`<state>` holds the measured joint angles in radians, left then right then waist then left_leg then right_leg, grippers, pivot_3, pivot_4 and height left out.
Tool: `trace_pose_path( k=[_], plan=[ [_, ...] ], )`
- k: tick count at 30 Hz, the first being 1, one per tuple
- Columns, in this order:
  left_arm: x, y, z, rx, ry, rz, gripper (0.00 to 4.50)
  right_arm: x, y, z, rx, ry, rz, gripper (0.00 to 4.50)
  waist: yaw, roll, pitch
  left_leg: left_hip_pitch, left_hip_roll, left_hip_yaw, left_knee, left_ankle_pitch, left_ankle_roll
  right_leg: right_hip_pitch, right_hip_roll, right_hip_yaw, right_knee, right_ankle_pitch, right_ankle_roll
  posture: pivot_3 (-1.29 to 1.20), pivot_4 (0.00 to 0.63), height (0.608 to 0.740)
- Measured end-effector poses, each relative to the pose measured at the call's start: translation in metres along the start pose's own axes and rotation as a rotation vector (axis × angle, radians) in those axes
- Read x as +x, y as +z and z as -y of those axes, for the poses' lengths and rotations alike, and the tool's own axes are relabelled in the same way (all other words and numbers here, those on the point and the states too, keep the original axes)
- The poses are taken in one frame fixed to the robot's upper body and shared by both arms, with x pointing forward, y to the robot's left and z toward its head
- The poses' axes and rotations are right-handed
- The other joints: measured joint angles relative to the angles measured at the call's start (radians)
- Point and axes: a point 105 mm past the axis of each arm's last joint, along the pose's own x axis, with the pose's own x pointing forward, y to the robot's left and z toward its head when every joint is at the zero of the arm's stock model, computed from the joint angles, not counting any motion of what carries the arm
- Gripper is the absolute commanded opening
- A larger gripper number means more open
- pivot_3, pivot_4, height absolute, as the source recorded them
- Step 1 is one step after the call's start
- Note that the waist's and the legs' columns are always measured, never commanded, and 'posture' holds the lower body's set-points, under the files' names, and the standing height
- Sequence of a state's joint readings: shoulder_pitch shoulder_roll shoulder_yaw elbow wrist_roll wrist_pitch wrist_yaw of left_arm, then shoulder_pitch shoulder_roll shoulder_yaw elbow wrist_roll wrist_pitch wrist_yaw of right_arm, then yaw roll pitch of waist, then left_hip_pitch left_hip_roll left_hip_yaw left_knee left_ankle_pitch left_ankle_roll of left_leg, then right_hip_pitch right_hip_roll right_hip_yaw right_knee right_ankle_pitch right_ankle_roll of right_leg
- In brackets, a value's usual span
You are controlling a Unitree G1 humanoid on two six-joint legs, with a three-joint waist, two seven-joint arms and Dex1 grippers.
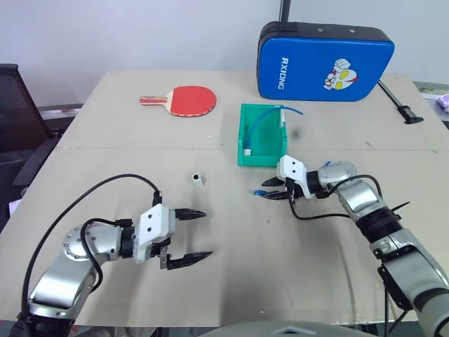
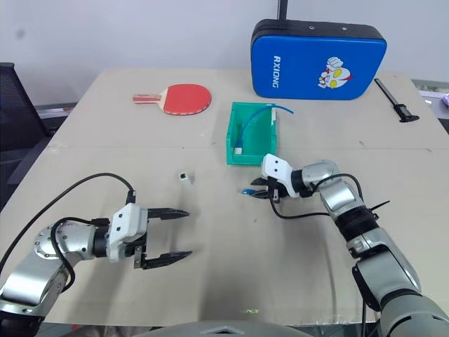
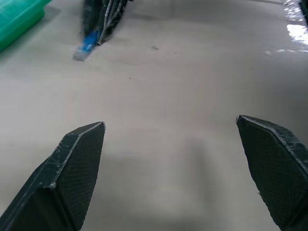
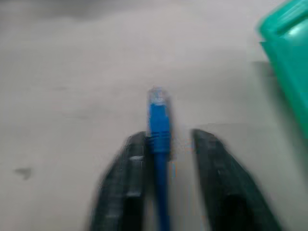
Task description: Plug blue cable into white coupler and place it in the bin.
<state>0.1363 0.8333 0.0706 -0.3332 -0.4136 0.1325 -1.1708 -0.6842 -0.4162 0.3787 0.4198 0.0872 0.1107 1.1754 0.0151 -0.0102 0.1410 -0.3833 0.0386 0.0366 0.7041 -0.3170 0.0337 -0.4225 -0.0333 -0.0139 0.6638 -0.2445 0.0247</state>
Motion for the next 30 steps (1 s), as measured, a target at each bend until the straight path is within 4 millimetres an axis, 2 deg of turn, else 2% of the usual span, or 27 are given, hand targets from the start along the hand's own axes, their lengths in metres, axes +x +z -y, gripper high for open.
trace_pose_path(
  k=[4,5,9,11,14,17,22,26,29,30],
  plan=[
    [0.010,0.009,-0.023,0.005,0.069,0.013,4.50,-0.007,0.006,0.002,0.002,-0.018,0.039,4.38,0.000,0.001,0.001,-0.003,-0.001,-0.002,0.000,0.001,-0.001,-0.001,-0.001,-0.001,0.000,0.000,0.000,0.00,0.150,0.681],
    [0.012,0.011,-0.027,0.008,0.080,0.015,4.50,-0.011,0.009,0.004,-0.001,-0.028,0.055,4.46,-0.002,0.001,0.001,-0.003,-0.001,-0.002,0.000,0.001,-0.001,-0.001,-0.001,-0.001,0.000,0.000,0.000,0.00,0.150,0.681],
    [0.030,0.026,-0.048,0.027,0.085,0.034,4.50,-0.052,0.014,-0.003,0.027,-0.136,0.120,4.46,0.008,0.001,0.001,-0.005,-0.002,-0.006,0.000,0.001,-0.001,-0.001,-0.002,-0.004,0.000,0.000,0.000,0.00,0.150,0.681],
    [0.041,0.032,-0.055,0.061,0.042,0.017,4.50,-0.073,0.008,-0.017,0.071,-0.183,0.123,4.46,0.012,0.001,0.000,-0.006,-0.002,-0.008,0.000,0.001,-0.001,-0.001,-0.001,-0.006,-0.001,0.000,0.000,0.00,0.150,0.681],
    [0.058,0.035,-0.061,0.101,-0.035,-0.019,4.50,-0.088,-0.006,-0.040,0.153,-0.229,0.107,4.46,0.008,0.001,0.001,-0.006,-0.002,-0.008,0.000,0.000,0.000,-0.001,0.000,-0.007,-0.001,0.000,0.000,0.00,0.150,0.681],
    [0.076,0.035,-0.069,0.145,-0.108,-0.067,4.50,-0.097,-0.013,-0.064,0.242,-0.292,0.135,4.46,0.001,0.001,0.001,-0.005,-0.002,-0.008,0.001,0.000,0.000,-0.001,0.001,-0.006,0.001,0.000,0.000,0.00,0.150,0.681],
    [0.099,0.029,-0.080,0.196,-0.167,-0.145,4.50,-0.105,-0.016,-0.087,0.305,-0.410,0.195,4.46,-0.002,0.000,0.001,0.000,-0.002,-0.005,0.001,0.000,0.000,0.002,0.004,-0.002,0.001,0.000,0.001,0.00,0.150,0.681],
    [0.111,0.017,-0.085,0.184,-0.184,-0.216,4.50,-0.108,-0.009,-0.098,0.302,-0.477,0.262,4.46,-0.005,0.000,0.001,0.000,-0.002,-0.003,0.001,0.000,0.000,0.002,0.005,0.001,0.000,0.000,0.001,0.00,0.150,0.681],
    [0.113,0.019,-0.087,0.200,-0.199,-0.231,4.50,-0.113,-0.010,-0.097,0.303,-0.513,0.261,4.46,-0.002,-0.001,0.001,0.000,-0.001,-0.002,0.001,0.000,0.000,0.002,0.005,0.002,0.000,0.000,0.001,0.00,0.150,0.681],
    [0.114,0.018,-0.088,0.195,-0.202,-0.232,3.96,-0.113,-0.009,-0.097,0.301,-0.520,0.262,4.50,-0.001,-0.001,0.001,0.001,-0.002,-0.002,0.001,0.000,0.000,0.002,0.005,0.002,0.000,0.000,0.001,0.00,0.150,0.681]
  ],
)
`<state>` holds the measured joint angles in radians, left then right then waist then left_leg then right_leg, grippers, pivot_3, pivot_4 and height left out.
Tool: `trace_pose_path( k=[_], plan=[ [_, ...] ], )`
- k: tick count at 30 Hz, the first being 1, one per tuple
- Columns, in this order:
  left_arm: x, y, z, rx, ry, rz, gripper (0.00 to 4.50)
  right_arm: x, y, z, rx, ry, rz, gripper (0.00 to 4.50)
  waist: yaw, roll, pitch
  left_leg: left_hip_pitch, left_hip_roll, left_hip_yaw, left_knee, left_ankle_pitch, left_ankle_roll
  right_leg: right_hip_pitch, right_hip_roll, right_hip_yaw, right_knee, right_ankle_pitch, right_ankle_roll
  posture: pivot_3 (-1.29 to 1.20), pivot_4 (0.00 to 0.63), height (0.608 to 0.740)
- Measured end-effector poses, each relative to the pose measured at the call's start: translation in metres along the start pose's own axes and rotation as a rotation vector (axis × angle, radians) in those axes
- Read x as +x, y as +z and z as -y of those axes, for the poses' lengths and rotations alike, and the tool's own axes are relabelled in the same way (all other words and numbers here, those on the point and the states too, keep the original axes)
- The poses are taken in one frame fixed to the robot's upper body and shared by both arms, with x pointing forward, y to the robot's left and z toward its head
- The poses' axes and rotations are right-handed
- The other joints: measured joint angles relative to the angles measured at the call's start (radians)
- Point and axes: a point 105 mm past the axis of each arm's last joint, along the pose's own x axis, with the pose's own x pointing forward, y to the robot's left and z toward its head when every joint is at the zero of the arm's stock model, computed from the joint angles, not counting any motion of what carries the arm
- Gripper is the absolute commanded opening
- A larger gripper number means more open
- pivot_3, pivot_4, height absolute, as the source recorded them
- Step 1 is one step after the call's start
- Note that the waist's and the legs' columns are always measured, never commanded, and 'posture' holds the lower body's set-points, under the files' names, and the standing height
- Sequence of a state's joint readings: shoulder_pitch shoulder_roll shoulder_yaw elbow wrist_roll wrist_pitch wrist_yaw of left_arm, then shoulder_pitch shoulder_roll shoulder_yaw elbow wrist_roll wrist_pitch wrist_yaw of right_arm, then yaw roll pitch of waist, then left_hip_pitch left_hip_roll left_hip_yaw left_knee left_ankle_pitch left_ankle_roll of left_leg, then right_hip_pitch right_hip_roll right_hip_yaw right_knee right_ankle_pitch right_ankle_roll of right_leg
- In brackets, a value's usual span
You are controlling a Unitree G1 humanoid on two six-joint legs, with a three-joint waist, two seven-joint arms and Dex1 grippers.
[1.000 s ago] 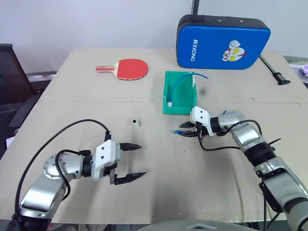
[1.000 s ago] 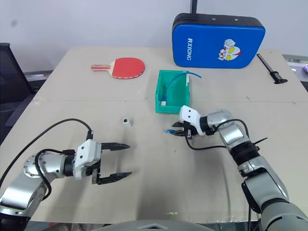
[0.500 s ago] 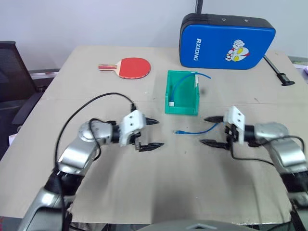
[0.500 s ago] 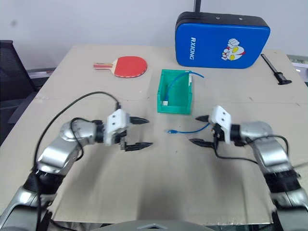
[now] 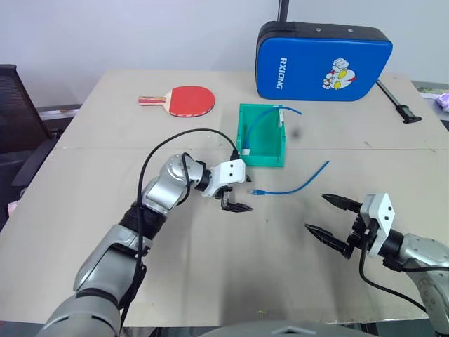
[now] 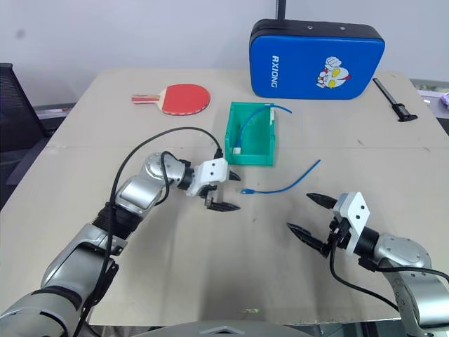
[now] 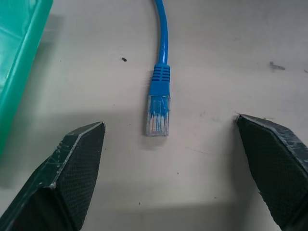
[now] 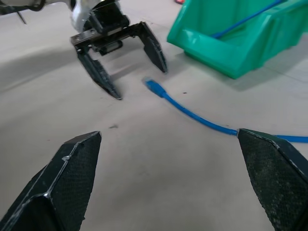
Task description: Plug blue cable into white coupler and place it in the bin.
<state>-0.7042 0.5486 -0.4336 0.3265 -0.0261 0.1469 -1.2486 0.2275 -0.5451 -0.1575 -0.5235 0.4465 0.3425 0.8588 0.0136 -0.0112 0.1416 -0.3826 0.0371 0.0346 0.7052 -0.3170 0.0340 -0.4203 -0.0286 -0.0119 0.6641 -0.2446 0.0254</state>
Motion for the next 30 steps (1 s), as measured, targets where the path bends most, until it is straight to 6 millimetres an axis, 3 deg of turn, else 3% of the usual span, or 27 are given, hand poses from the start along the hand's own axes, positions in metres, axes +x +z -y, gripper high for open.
trace_pose_path(
  k=[3,9,15,18,20,23,30],
  plan=[
    [0.003,0.001,-0.002,-0.020,-0.001,0.006,2.95,0.000,0.000,0.000,0.000,-0.013,0.001,4.50,0.001,0.000,0.000,0.000,0.000,0.000,0.000,0.000,0.000,0.001,0.000,0.000,0.000,0.000,0.000,0.00,0.150,0.681],
    [0.001,0.002,-0.006,-0.034,0.010,0.009,0.02,0.000,0.001,0.000,-0.005,-0.020,0.007,4.50,0.000,0.000,0.000,0.001,0.000,0.000,0.000,0.000,0.000,0.001,0.001,0.000,0.000,0.000,0.000,0.00,0.150,0.681],
    [0.003,0.004,0.002,-0.136,-0.006,0.090,0.02,-0.003,-0.010,-0.009,0.141,0.015,-0.009,4.50,0.000,0.000,0.000,0.000,0.001,-0.002,0.000,0.000,0.000,0.001,0.000,-0.001,0.000,0.000,0.000,0.00,0.150,0.681],
    [0.008,0.023,0.005,-0.308,-0.025,0.250,0.02,-0.001,-0.007,-0.022,0.290,0.070,0.025,4.50,0.001,-0.002,0.001,-0.002,0.002,-0.004,0.001,0.000,0.000,0.001,-0.002,-0.002,0.001,0.000,0.000,0.00,0.150,0.681],
    [0.000,0.056,0.006,-0.470,-0.071,0.447,0.02,0.006,0.002,-0.027,0.390,0.115,0.087,4.50,-0.001,-0.003,0.002,-0.003,0.002,-0.005,0.004,0.000,0.000,0.001,-0.002,-0.002,0.001,0.000,0.000,0.00,0.150,0.681],
    [-0.014,0.089,0.014,-0.561,-0.163,0.589,0.02,0.016,0.016,-0.028,0.477,0.156,0.165,4.50,-0.006,-0.003,0.002,0.000,0.002,-0.004,0.005,0.000,0.000,0.003,-0.003,-0.002,0.001,0.000,0.000,0.00,0.150,0.681],
    [-0.020,0.105,0.032,-0.742,-0.296,0.648,0.02,0.031,0.058,-0.011,0.600,0.206,0.352,4.50,-0.001,-0.003,0.002,0.000,0.001,-0.008,0.005,0.000,0.000,0.004,-0.002,-0.002,0.003,0.000,0.000,0.00,0.150,0.681]
  ],
)
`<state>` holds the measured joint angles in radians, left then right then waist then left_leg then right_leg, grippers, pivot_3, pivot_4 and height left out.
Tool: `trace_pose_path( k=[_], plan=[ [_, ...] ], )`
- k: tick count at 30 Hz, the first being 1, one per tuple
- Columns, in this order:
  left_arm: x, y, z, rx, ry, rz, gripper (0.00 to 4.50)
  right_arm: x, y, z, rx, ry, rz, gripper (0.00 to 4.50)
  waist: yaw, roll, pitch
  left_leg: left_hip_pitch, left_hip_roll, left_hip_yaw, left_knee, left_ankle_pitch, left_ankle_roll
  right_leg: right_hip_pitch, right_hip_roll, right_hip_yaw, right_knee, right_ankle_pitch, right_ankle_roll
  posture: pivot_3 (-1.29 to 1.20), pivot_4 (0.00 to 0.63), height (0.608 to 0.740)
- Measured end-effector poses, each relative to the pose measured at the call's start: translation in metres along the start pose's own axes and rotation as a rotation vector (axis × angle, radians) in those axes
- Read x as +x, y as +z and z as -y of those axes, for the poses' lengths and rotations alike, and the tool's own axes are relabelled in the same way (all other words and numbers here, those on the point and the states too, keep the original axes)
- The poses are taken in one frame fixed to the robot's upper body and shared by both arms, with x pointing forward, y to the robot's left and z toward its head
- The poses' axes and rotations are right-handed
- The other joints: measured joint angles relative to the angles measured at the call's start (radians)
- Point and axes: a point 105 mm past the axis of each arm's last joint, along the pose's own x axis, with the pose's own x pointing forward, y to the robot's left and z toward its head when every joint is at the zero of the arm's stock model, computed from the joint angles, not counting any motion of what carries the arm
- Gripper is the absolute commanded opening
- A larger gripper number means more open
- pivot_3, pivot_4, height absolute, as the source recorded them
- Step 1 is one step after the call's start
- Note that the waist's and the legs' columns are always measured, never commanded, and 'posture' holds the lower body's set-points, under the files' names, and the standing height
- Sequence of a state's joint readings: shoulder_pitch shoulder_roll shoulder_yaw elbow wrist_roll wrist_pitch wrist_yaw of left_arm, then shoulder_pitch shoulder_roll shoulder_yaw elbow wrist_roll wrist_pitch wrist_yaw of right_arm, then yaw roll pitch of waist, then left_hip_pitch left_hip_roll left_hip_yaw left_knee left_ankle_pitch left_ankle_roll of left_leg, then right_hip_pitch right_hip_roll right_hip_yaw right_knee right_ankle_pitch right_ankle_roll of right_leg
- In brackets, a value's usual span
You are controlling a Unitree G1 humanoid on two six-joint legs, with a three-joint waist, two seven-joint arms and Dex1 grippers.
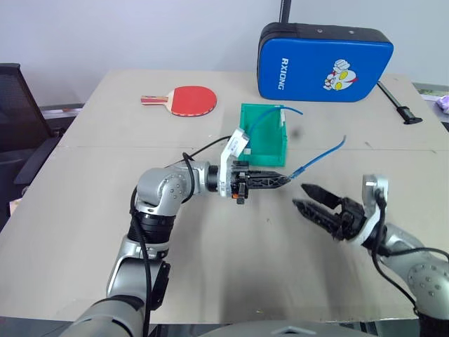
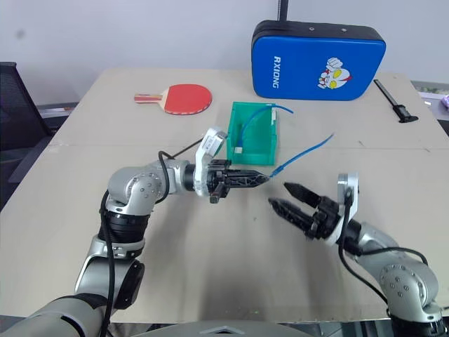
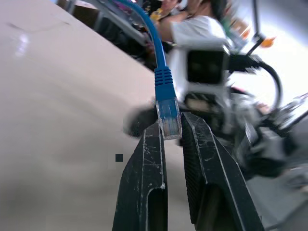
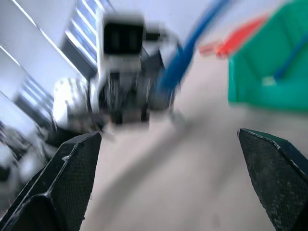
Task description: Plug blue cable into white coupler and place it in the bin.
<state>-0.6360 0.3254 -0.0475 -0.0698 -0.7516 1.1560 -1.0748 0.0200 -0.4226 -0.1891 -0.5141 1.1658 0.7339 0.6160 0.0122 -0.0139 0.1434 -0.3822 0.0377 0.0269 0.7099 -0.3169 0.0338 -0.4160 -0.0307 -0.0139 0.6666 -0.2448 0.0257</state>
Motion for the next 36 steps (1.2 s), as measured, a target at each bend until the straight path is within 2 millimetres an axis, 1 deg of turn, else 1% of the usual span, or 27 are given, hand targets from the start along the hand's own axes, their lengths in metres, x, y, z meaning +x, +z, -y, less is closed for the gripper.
trace_pose_path(
  k=[2,5,7,8,10,12,13,14,15,16,25,27,29,31,32,34,36],
  plan=[
    [0.000,-0.001,0.000,-0.029,0.007,0.002,0.02,0.004,0.010,-0.004,0.017,0.021,0.038,4.50,0.002,0.000,0.000,-0.001,0.000,-0.002,0.000,0.000,0.000,0.000,0.000,0.000,0.000,0.000,0.000,0.00,0.150,0.681],
    [0.000,-0.002,0.000,-0.054,0.013,0.007,0.02,0.005,0.012,-0.005,0.035,0.028,0.046,4.50,0.002,0.000,0.000,-0.002,-0.001,-0.004,-0.001,0.000,0.000,0.000,0.000,0.000,-0.001,0.000,0.000,0.00,0.150,0.681],
    [0.000,-0.002,0.000,-0.058,0.014,0.008,0.00,0.005,0.011,-0.005,0.038,0.028,0.038,3.97,0.001,0.000,0.000,-0.002,-0.001,-0.004,-0.001,0.001,-0.001,0.000,0.000,0.000,-0.002,0.000,0.000,0.00,0.150,0.681],
    [0.000,-0.003,-0.001,-0.061,0.019,0.009,0.00,0.005,0.010,-0.005,0.041,0.028,0.035,3.65,0.001,0.000,0.000,-0.002,-0.001,-0.003,-0.002,0.001,-0.001,0.000,0.000,0.000,-0.002,0.000,0.000,0.00,0.150,0.681],
    [0.001,-0.006,-0.002,-0.070,0.022,0.005,0.00,0.006,0.009,-0.005,0.045,0.031,0.031,2.73,0.001,0.000,0.000,-0.002,-0.001,-0.004,-0.002,0.001,-0.001,0.000,0.000,0.000,-0.002,0.000,0.000,0.00,0.150,0.681],
    [0.002,-0.006,0.000,-0.075,0.005,0.011,0.00,0.005,0.009,-0.003,0.043,0.015,0.034,1.70,0.002,0.000,0.000,-0.002,-0.001,-0.004,-0.002,0.000,-0.001,0.000,0.000,0.000,-0.002,0.000,0.000,0.00,0.150,0.681],
    [0.002,-0.006,0.001,-0.076,0.001,0.012,0.00,0.005,0.009,-0.002,0.043,0.010,0.035,1.28,0.002,0.000,0.000,-0.002,-0.001,-0.003,-0.002,0.000,-0.001,0.000,0.000,0.000,-0.002,0.000,0.000,0.00,0.150,0.681],
    [0.003,-0.005,0.001,-0.076,-0.003,0.013,0.00,0.005,0.010,0.000,0.044,0.001,0.037,0.69,0.001,0.000,0.000,-0.001,-0.001,-0.003,-0.002,0.000,-0.001,0.000,0.000,0.000,-0.002,0.000,0.000,0.00,0.150,0.681],
    [0.004,-0.005,0.002,-0.078,-0.013,0.016,0.00,0.004,0.009,0.002,0.045,-0.011,0.040,0.29,0.001,0.000,0.000,-0.001,-0.001,-0.003,-0.002,0.000,0.000,0.000,0.000,0.000,-0.002,0.000,0.000,0.00,0.150,0.681],
    [0.004,-0.005,0.002,-0.078,-0.011,0.016,0.00,0.004,0.010,0.001,0.045,-0.010,0.041,0.14,0.001,0.000,0.000,-0.001,-0.001,-0.003,-0.002,0.000,0.000,0.000,0.000,0.000,-0.002,0.000,0.000,0.00,0.150,0.681],
    [0.007,-0.003,0.002,-0.061,-0.011,0.035,0.00,0.003,0.012,0.001,0.047,-0.006,0.041,0.14,0.001,0.000,0.000,-0.002,-0.001,-0.003,-0.002,0.000,-0.001,0.000,0.000,0.000,-0.002,0.000,0.000,0.00,0.150,0.681],
    [0.007,-0.003,0.003,-0.032,-0.016,0.054,0.91,0.004,0.015,0.001,0.052,0.003,0.050,0.00,0.001,0.000,0.000,-0.001,-0.001,-0.003,-0.002,0.000,-0.001,0.000,0.000,0.000,-0.002,0.000,0.000,0.00,0.150,0.681],
    [0.006,-0.003,0.004,0.003,0.001,0.068,1.58,0.006,0.014,-0.002,0.062,0.022,0.044,0.00,0.000,0.000,0.000,-0.001,-0.001,-0.003,-0.002,0.000,-0.001,0.000,0.000,0.001,-0.002,0.000,0.000,0.00,0.150,0.681],
    [0.005,-0.002,0.005,0.028,0.037,0.076,2.48,0.007,0.015,0.000,0.060,0.019,0.050,0.00,0.001,0.000,0.000,-0.001,-0.001,-0.003,-0.003,0.000,-0.001,0.000,-0.001,0.000,-0.002,0.000,0.000,0.00,0.150,0.681],
    [0.003,-0.002,0.005,0.045,0.060,0.076,2.48,0.007,0.017,0.002,0.056,0.012,0.056,0.00,0.001,0.000,0.000,-0.001,-0.001,-0.003,-0.003,0.000,-0.001,0.000,-0.001,0.001,-0.002,0.000,0.000,0.00,0.150,0.681],
    [-0.004,-0.002,0.007,0.141,0.153,0.102,2.48,0.003,0.023,0.013,0.041,-0.031,0.085,0.00,-0.001,0.000,0.000,-0.001,-0.001,-0.002,-0.003,0.000,-0.001,0.000,-0.001,0.001,-0.003,0.000,0.000,0.00,0.150,0.681],
    [-0.014,0.007,0.008,0.275,0.286,0.182,2.48,-0.004,0.033,0.027,0.013,-0.099,0.139,0.00,0.002,0.000,0.000,-0.001,-0.001,-0.002,-0.004,0.001,-0.001,0.000,-0.002,0.001,-0.003,0.000,0.000,0.00,0.150,0.681]
  ],
)
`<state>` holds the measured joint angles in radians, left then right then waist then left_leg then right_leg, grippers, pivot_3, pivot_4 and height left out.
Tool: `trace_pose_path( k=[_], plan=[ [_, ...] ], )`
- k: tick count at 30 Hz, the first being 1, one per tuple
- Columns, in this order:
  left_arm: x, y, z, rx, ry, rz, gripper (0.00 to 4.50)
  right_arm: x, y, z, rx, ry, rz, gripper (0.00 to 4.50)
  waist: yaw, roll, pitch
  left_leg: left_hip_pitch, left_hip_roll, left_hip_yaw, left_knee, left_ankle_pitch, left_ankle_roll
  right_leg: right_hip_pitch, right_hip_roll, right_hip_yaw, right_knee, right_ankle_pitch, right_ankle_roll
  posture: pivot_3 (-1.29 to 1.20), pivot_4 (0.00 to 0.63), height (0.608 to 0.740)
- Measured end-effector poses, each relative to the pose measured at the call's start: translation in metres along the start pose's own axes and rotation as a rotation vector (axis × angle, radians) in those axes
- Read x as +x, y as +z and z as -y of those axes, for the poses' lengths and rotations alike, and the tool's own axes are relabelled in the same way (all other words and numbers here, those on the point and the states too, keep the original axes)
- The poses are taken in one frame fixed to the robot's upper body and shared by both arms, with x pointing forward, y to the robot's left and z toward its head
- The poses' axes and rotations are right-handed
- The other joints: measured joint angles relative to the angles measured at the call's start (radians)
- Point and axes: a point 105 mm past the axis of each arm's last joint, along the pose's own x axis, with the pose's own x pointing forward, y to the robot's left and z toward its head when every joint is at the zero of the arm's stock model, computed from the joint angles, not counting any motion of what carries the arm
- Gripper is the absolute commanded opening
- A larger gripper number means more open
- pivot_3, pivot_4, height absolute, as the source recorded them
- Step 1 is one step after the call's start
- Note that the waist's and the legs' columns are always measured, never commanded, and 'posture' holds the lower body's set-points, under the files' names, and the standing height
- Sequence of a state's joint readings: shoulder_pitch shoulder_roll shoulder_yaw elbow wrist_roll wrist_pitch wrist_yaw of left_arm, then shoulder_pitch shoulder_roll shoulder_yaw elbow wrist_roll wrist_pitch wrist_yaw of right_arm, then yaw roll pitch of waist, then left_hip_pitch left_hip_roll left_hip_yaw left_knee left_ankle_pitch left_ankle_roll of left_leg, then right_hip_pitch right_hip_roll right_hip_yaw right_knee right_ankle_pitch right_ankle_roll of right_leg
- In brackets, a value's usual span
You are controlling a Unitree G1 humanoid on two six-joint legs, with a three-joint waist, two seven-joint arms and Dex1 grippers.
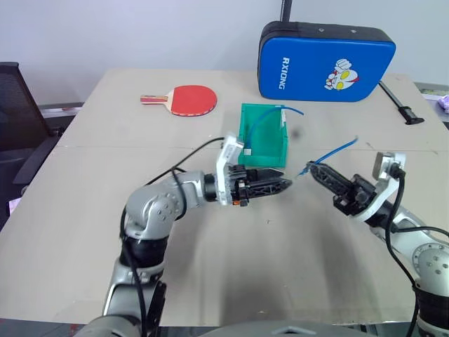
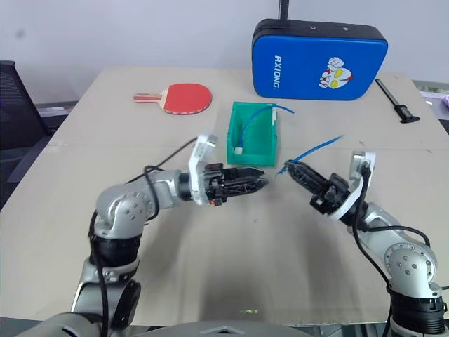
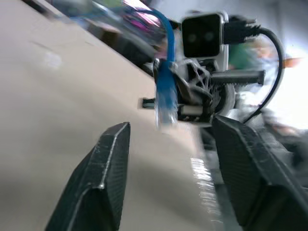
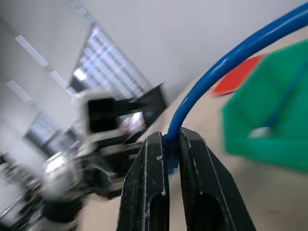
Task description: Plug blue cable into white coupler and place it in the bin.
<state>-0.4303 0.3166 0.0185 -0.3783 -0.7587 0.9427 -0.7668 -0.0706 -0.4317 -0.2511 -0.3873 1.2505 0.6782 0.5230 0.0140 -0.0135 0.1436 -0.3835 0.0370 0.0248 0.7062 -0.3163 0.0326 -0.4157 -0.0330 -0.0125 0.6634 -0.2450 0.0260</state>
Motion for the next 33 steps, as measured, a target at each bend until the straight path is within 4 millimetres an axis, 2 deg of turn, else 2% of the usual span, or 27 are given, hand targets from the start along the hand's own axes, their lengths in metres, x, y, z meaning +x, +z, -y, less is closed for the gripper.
trace_pose_path(
  k=[2,4,6,8,10,12,16,20,28,33],
  plan=[
    [-0.007,0.010,-0.002,0.094,0.107,0.068,2.48,0.002,0.008,0.007,-0.026,-0.028,0.044,0.00,0.000,0.000,0.000,0.000,0.000,0.000,0.000,0.000,0.000,0.000,0.000,0.000,0.000,0.000,0.000,0.00,0.150,0.681],
    [-0.018,0.012,-0.003,0.192,0.240,0.103,2.48,0.004,0.018,0.013,-0.062,-0.052,0.097,0.00,-0.001,0.000,0.000,0.001,0.000,0.001,-0.001,0.000,0.000,0.000,-0.001,0.001,0.000,0.000,0.000,0.00,0.150,0.681],
    [-0.042,0.009,-0.016,0.324,0.500,0.113,2.48,0.007,0.026,0.021,-0.112,-0.082,0.132,0.00,-0.002,0.001,0.000,0.002,0.000,0.002,-0.001,0.000,0.000,0.000,-0.001,0.002,0.000,0.000,0.000,0.00,0.150,0.681],
    [-0.083,0.002,-0.031,0.433,0.806,0.103,2.48,0.011,0.029,0.026,-0.166,-0.103,0.134,0.00,-0.004,0.001,0.000,0.002,0.001,0.002,-0.002,0.000,0.001,0.000,-0.001,0.002,0.000,0.000,0.000,0.00,0.150,0.681],
    [-0.109,-0.006,-0.034,0.471,0.975,0.086,2.48,0.014,0.027,0.026,-0.194,-0.104,0.120,0.00,0.001,0.001,0.000,0.001,0.001,0.000,-0.002,0.000,0.001,0.000,-0.002,0.001,0.000,0.000,0.000,0.00,0.150,0.681],
    [-0.130,-0.029,-0.031,0.453,1.131,0.041,2.48,0.025,0.020,0.021,-0.218,-0.063,0.080,0.00,0.005,0.001,0.000,0.000,0.000,0.000,-0.002,-0.001,0.001,0.000,-0.003,0.000,0.000,0.000,0.000,0.00,0.150,0.681],
    [-0.133,-0.051,-0.032,0.415,1.191,-0.005,2.48,0.035,0.013,0.010,-0.254,-0.006,0.034,0.00,0.007,0.001,0.000,0.000,-0.001,0.000,-0.001,-0.001,0.001,0.000,-0.003,0.000,0.000,0.000,0.000,0.00,0.150,0.681],
    [-0.122,-0.071,-0.054,0.358,1.193,-0.040,2.48,0.045,0.006,-0.004,-0.291,0.064,-0.002,0.00,0.004,0.001,0.000,0.001,-0.001,0.000,0.000,-0.001,0.002,0.000,-0.001,-0.001,0.000,0.000,0.000,0.00,0.150,0.681],
    [-0.108,-0.085,-0.077,0.324,1.175,-0.065,2.48,0.048,0.004,-0.008,-0.301,0.075,-0.007,0.00,-0.001,0.001,0.000,0.000,0.000,-0.001,-0.002,-0.001,0.001,-0.001,-0.001,-0.002,0.000,0.000,0.000,0.00,0.150,0.681],
    [-0.104,-0.084,-0.086,0.322,1.201,-0.039,2.48,0.046,0.000,-0.013,-0.304,0.082,-0.008,0.00,0.000,0.001,0.000,0.000,0.000,-0.001,-0.002,-0.001,0.001,-0.001,-0.004,-0.003,0.000,0.000,0.000,0.00,0.150,0.681]
  ],
)
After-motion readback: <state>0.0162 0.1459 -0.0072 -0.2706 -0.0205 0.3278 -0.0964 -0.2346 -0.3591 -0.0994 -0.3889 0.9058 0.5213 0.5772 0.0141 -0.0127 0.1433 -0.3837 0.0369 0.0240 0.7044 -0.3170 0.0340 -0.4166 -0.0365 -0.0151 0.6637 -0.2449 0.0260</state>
